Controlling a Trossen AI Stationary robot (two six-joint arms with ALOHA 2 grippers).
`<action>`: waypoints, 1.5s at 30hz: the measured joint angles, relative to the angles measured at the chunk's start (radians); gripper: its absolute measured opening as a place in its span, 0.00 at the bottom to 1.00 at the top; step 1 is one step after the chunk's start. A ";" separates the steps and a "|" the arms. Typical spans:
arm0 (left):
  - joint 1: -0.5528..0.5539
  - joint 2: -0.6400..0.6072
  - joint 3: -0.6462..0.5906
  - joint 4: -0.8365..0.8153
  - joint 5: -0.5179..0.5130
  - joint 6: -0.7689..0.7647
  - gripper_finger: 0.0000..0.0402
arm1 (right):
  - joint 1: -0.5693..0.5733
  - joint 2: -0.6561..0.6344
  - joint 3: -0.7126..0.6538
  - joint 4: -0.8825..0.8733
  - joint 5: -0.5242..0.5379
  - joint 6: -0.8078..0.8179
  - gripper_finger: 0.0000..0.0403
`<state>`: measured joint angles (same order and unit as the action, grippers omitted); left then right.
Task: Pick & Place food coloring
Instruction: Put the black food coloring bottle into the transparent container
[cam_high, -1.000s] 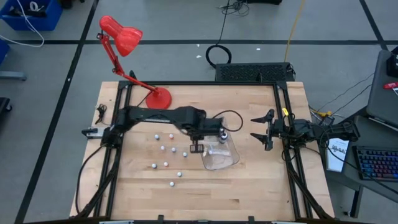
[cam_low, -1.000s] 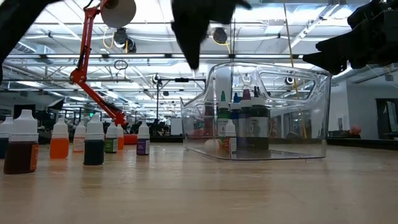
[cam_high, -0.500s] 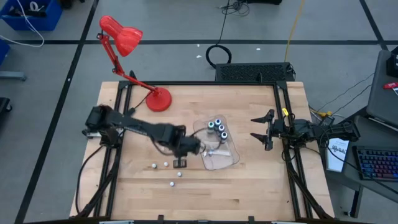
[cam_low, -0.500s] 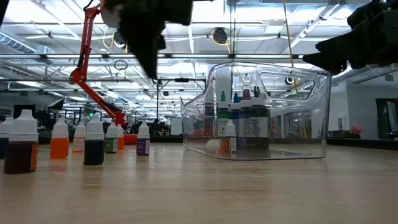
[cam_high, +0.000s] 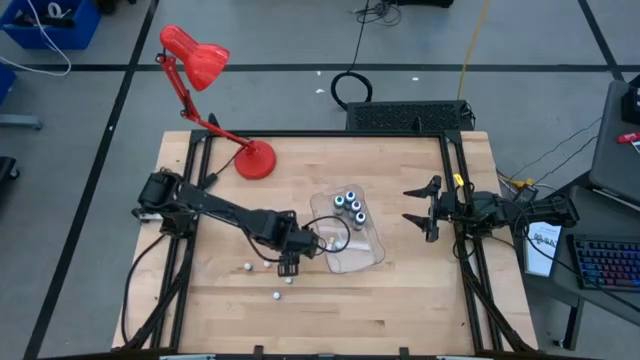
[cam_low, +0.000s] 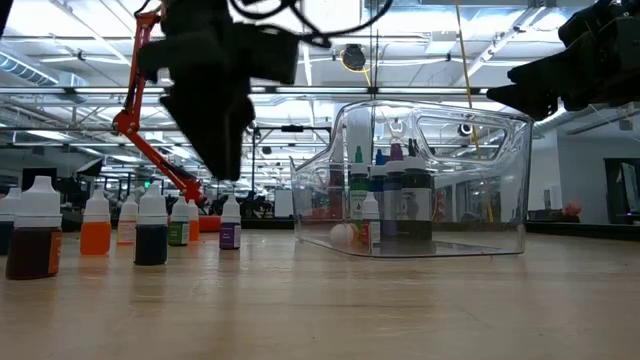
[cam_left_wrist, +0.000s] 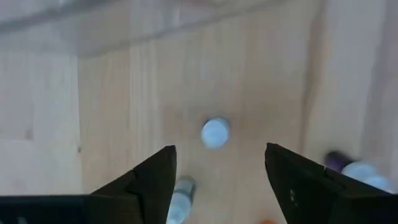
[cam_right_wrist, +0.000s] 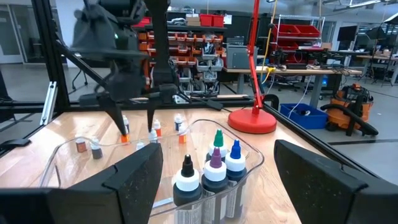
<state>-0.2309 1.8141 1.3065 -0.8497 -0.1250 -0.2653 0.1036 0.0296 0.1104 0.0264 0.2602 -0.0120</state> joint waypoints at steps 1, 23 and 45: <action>0.000 0.000 -0.012 0.011 0.000 0.000 0.60 | 0.000 0.000 0.000 0.000 0.000 0.000 0.73; 0.042 -0.001 -0.151 0.234 0.030 -0.029 0.49 | 0.000 0.000 0.000 0.000 0.000 0.000 0.73; 0.048 -0.001 -0.159 0.260 0.072 -0.027 0.40 | 0.000 0.000 0.000 0.000 0.000 0.000 0.73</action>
<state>-0.1833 1.8133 1.1477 -0.5901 -0.0526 -0.2920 0.1037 0.0296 0.1104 0.0265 0.2604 -0.0123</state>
